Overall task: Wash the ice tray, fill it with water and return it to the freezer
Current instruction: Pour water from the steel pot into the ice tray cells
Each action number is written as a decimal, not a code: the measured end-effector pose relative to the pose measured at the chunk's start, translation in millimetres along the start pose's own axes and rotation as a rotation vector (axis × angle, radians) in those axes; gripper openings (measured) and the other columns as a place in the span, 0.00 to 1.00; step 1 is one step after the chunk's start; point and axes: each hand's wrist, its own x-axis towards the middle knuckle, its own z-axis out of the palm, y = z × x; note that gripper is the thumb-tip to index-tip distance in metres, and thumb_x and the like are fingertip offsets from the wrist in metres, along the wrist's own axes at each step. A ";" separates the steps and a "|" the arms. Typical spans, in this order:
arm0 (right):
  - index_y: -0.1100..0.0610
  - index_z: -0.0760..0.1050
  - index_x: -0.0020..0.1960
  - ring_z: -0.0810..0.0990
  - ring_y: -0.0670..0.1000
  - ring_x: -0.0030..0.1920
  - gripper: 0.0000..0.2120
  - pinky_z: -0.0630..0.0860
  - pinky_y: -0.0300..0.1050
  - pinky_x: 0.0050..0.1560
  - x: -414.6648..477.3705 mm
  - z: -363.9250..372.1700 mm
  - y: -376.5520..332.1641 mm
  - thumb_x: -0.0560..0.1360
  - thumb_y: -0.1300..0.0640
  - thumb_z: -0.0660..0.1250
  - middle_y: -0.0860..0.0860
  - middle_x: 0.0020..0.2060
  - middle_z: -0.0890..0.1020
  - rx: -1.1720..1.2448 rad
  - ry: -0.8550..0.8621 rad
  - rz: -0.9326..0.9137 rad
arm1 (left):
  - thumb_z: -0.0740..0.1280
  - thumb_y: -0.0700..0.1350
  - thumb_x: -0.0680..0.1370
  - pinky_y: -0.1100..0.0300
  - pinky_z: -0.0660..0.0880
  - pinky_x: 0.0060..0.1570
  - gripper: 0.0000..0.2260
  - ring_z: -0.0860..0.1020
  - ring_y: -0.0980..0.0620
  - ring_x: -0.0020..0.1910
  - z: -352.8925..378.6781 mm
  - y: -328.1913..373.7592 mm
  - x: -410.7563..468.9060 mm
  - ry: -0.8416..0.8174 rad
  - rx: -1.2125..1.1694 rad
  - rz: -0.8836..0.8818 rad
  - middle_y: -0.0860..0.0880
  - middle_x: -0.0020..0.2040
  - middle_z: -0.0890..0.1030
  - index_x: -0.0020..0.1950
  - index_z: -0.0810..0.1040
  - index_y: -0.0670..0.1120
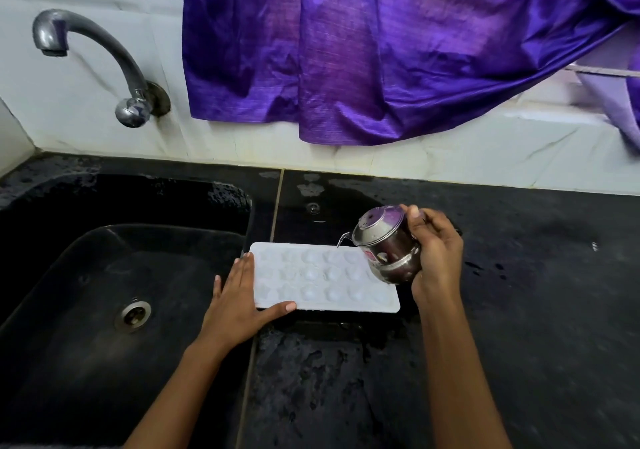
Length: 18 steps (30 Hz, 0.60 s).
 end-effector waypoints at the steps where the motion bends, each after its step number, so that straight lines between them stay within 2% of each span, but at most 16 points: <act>1: 0.57 0.76 0.40 0.80 0.51 0.45 0.04 0.77 0.47 0.51 -0.1 0.5 -0.8 0.73 0.61 0.69 0.53 0.41 0.82 0.001 0.000 -0.006 | 0.51 0.79 0.55 0.50 0.37 0.72 0.60 0.41 0.56 0.76 -0.4 0.2 0.0 -0.007 -0.002 -0.003 0.51 0.78 0.43 0.77 0.39 0.46; 7: 0.57 0.75 0.38 0.80 0.50 0.45 0.05 0.77 0.44 0.48 0.3 1.5 -4.1 0.72 0.60 0.70 0.55 0.43 0.82 0.002 0.002 -0.018 | 0.51 0.81 0.54 0.49 0.36 0.72 0.61 0.40 0.56 0.76 -0.7 0.0 -0.7 -0.020 -0.015 -0.009 0.52 0.78 0.42 0.77 0.39 0.47; 12: 0.57 0.75 0.40 0.80 0.49 0.44 0.05 0.77 0.38 0.42 1.0 2.4 -6.7 0.73 0.60 0.69 0.55 0.43 0.81 0.001 -0.003 -0.033 | 0.46 0.84 0.50 0.50 0.36 0.71 0.64 0.40 0.56 0.75 -1.0 -0.2 -0.4 -0.018 -0.022 -0.008 0.52 0.78 0.43 0.77 0.39 0.48; 18: 0.56 0.76 0.39 0.80 0.51 0.47 0.04 0.77 0.41 0.45 1.4 2.6 -7.7 0.72 0.60 0.70 0.56 0.46 0.82 0.000 0.009 -0.017 | 0.47 0.84 0.50 0.49 0.36 0.71 0.64 0.40 0.57 0.75 -2.1 1.4 -0.7 -0.026 -0.032 -0.010 0.52 0.78 0.43 0.77 0.39 0.48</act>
